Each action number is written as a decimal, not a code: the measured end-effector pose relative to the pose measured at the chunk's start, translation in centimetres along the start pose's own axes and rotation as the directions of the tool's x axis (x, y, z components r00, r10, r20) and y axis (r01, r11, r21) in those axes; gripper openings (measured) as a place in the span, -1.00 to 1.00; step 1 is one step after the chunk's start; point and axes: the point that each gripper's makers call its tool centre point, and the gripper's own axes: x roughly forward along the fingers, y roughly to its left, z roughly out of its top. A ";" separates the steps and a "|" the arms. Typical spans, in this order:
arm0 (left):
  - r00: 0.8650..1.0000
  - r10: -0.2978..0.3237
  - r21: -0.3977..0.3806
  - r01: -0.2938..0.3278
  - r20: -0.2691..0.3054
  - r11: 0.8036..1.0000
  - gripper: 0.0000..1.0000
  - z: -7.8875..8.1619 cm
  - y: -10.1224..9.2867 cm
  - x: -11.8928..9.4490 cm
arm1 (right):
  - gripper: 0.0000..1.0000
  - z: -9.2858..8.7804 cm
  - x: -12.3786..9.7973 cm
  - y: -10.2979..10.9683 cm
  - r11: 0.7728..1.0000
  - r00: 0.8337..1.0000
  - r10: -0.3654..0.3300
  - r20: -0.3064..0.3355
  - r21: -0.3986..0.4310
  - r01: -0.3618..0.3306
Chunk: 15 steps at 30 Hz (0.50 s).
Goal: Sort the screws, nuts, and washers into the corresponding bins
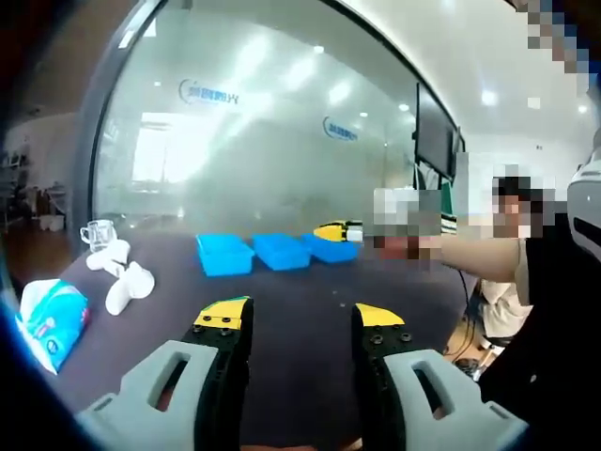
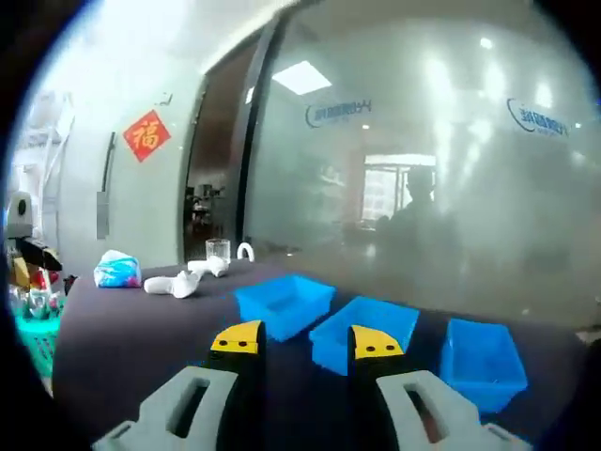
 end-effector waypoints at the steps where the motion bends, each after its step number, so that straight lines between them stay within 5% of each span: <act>1: 1.000 -0.002 0.000 0.002 0.000 1.000 -0.17 0.0 -0.1 0.1 | -0.40 -0.1 -0.9 0.4 1.000 1.000 0.007 0.002 -0.002 -0.007; 7: 1.000 -0.011 0.005 0.011 0.000 1.000 -0.17 0.2 -0.5 0.5 | -0.40 -0.5 -6.1 2.3 0.998 0.998 0.059 0.033 0.015 -0.060; 15: 1.000 -0.024 0.015 0.024 0.001 1.000 -0.17 0.5 -0.9 0.9 | -0.40 -1.0 -11.2 2.9 0.999 0.997 0.034 0.069 -0.011 -0.033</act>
